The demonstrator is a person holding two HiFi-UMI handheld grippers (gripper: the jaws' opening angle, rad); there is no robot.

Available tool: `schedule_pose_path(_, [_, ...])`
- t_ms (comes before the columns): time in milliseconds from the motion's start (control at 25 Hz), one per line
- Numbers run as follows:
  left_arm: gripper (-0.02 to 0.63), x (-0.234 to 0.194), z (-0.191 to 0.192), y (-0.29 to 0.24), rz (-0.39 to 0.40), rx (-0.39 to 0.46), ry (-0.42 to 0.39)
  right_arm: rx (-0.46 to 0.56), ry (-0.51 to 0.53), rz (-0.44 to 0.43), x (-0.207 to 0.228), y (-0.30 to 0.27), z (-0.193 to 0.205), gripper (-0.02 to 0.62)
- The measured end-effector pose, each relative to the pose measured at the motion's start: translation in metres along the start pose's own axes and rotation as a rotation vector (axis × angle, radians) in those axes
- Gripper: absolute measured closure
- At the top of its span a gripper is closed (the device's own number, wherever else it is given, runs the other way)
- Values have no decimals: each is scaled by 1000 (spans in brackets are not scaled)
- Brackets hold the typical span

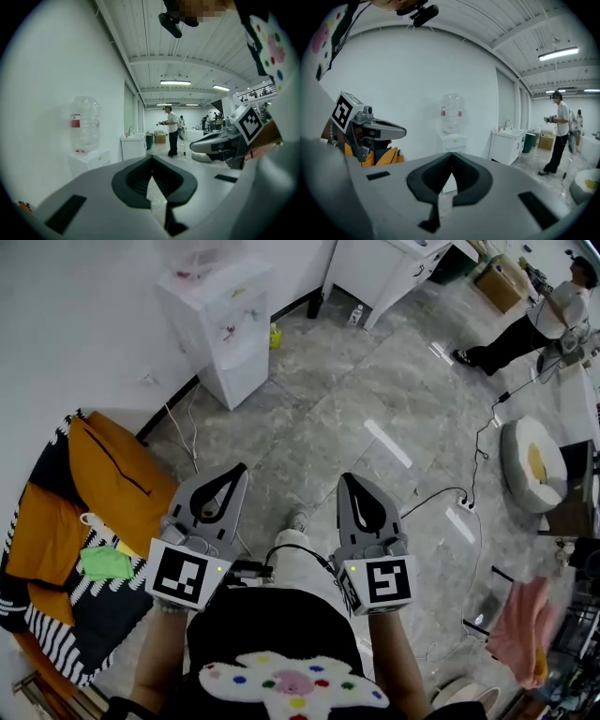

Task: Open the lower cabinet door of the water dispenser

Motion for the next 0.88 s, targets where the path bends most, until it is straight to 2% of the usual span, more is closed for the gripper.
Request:
schedule_pose_path(80, [594, 1, -2, -15, -17, -4, 1, -13, 7, -12, 17, -9, -1, 592])
schedule_pose_path(240, [594, 3, -5, -44, -53, -4, 7, 27, 15, -43, 50, -28, -3, 592])
schedule_pose_path(400, [594, 1, 1, -63, -99, -47, 21, 22, -3, -95, 72, -47, -6, 592])
schedule_pose_path(520, [594, 4, -3, -78, -137, -37, 23, 13, 9, -108, 92, -55, -6, 592])
schedule_pose_path(680, [594, 7, -5, -92, -182, -28, 32, 50, -4, -153, 111, -67, 0, 592])
schedule_pose_path(880, [594, 6, -3, -104, -234, -28, 52, -18, -5, -170, 127, -78, 0, 592])
Point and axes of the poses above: the fingertips, and each gripper's own axes: y backward along the fingers, x to its right, z out of its underside, the point moved 9 cm from there along y, backward along the fingers, and after that the axes turned 7 degrees about x, right-handed, at the moved point
